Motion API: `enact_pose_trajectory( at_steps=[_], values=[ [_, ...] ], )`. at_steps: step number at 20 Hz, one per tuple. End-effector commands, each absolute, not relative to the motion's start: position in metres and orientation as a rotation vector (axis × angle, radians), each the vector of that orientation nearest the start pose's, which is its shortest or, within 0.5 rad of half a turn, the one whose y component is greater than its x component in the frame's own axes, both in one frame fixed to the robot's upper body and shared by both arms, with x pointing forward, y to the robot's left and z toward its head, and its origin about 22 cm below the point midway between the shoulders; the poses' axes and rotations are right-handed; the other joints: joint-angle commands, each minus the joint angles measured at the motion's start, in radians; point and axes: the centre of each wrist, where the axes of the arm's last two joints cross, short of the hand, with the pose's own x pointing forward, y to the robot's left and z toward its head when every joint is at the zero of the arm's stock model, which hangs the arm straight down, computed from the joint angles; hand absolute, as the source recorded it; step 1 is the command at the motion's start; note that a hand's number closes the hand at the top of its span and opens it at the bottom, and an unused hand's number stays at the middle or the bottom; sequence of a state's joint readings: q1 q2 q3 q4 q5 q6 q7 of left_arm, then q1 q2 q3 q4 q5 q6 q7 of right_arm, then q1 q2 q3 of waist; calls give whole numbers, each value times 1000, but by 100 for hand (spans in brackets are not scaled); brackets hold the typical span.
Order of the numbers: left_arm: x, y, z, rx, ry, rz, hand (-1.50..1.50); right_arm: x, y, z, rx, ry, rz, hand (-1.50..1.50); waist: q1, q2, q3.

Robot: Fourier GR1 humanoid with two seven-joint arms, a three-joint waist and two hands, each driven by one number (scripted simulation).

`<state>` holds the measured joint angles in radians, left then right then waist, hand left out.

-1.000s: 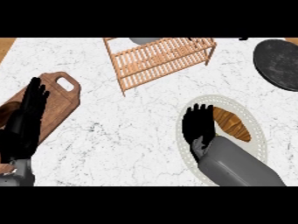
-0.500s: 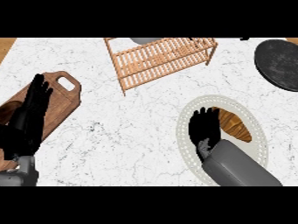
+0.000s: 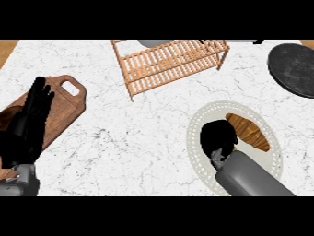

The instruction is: Pick the squash from the placemat and place it in the tiered shelf

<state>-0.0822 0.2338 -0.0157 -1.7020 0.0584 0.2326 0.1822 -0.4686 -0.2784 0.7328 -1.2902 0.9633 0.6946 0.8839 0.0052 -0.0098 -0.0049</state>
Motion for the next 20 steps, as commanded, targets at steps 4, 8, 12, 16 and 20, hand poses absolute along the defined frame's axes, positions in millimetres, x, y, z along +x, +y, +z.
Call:
enact_pose_trajectory(
  at_steps=[4, 8, 12, 16, 20],
  values=[
    [242, 270, 59, 235, -1596, 35, 0, 285, -104, 17, -1137, -394, 1790, 150, 0, 9, 5],
    [253, 269, 52, 244, -1616, 36, 0, 275, -76, 38, -871, -903, 1613, 150, 2, 14, 7],
    [250, 265, 54, 220, -1607, 42, 0, 262, -53, 49, -632, -1185, 1421, 150, 5, 12, 7],
    [256, 277, 47, 258, -1605, 47, 0, 251, -49, 76, -519, -1308, 1378, 150, -10, 8, 5],
    [259, 277, 46, 290, -1603, 39, 0, 236, -59, 116, -463, -1478, 1118, 150, -21, 5, 5]
  ],
)
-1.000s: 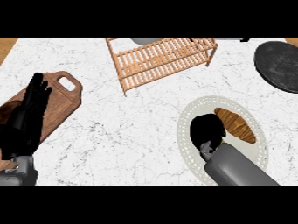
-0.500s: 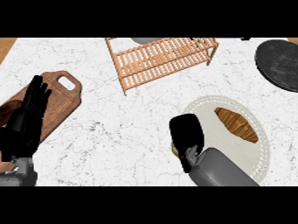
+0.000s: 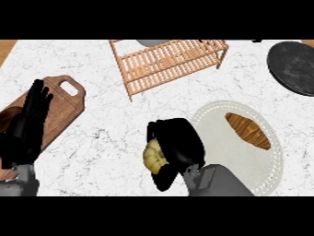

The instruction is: Pick the squash from the placemat and place it in the tiered shelf

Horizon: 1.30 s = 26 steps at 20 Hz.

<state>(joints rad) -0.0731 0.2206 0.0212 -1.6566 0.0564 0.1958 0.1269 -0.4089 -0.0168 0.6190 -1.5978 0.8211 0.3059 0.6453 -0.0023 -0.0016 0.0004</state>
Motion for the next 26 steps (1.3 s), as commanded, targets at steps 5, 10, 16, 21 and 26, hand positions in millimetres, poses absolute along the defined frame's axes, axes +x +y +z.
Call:
enact_pose_trajectory(
  at_steps=[5, 10, 16, 21, 26],
  values=[
    [250, 273, 62, 255, -1604, 27, 0, 233, -74, 178, -512, -1603, 818, 150, 3, -6, 0],
    [261, 252, 57, 239, -1610, 36, 0, 241, -88, 237, -660, -1624, 742, 150, -2, -1, -1],
    [245, 270, 61, 242, -1625, 29, 0, 285, -113, 237, -729, -1592, 708, 150, 10, 2, -1],
    [253, 265, 57, 244, -1626, 29, 0, 313, -118, 229, -757, -1611, 616, 150, 10, 3, 0],
    [255, 271, 58, 219, -1599, 33, 0, 341, -106, 206, -753, -1618, 598, 150, 12, 3, -1]
  ],
)
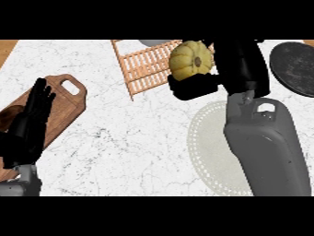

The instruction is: Pick the squash from the placemat and place it in the tiered shelf

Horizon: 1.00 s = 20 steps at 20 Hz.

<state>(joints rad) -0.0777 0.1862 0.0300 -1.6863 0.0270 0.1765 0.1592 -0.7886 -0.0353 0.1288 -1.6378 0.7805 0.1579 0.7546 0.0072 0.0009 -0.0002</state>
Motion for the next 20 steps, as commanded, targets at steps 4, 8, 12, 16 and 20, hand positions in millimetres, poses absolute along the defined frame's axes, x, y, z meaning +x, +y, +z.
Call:
enact_pose_trajectory(
  at_steps=[4, 8, 12, 16, 20],
  values=[
    [249, 268, 54, 232, -1607, 22, 0, 369, -85, 201, -772, -1666, 560, 150, 14, 3, 0],
    [250, 258, 49, 235, -1613, 26, 0, 406, -114, 186, -759, -1668, 529, 150, 16, 6, 0],
    [257, 262, 67, 221, -1624, 26, 0, 417, -87, 175, -772, -1697, 508, 150, 18, 5, 0],
    [271, 271, 65, 233, -1607, 33, 0, 432, -108, 158, -763, -1689, 533, 150, 8, 5, 0],
    [258, 263, 58, 231, -1619, 7, 0, 448, -108, 167, -775, -1678, 508, 150, 16, 6, 0]
  ],
)
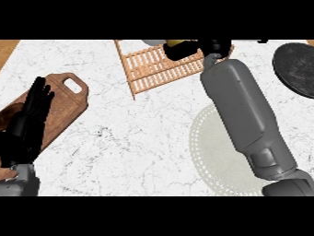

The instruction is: Pick the squash from the placemat and place it in the tiered shelf

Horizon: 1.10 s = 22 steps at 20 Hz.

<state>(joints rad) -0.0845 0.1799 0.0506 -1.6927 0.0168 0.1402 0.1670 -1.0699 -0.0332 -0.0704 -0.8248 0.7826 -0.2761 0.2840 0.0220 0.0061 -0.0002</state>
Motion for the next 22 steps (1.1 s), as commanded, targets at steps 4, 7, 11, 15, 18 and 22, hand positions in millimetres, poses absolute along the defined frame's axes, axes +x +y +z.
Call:
enact_pose_trajectory(
  at_steps=[4, 7, 11, 15, 18, 22],
  values=[
    [263, 242, 55, 204, -1625, 10, 0, 453, -95, 152, -668, -1641, 380, -150, 13, 7, 0],
    [263, 274, 53, 198, -1616, 7, 0, 460, -108, 146, -619, -1597, 456, -150, 13, 6, 0],
    [260, 255, 64, 200, -1625, 8, 0, 467, -117, 150, -585, -1634, 425, -150, 26, 11, 1],
    [260, 269, 47, 204, -1627, 15, 0, 470, -109, 169, -530, -1705, 395, -150, 21, 11, 0],
    [255, 258, 49, 207, -1617, 34, 0, 466, -124, 152, -495, -1773, 317, -150, 2, 1, 0],
    [274, 258, 67, 231, -1612, 28, 0, 471, -130, 196, -454, -1808, 210, -150, -14, -4, 0]
  ],
)
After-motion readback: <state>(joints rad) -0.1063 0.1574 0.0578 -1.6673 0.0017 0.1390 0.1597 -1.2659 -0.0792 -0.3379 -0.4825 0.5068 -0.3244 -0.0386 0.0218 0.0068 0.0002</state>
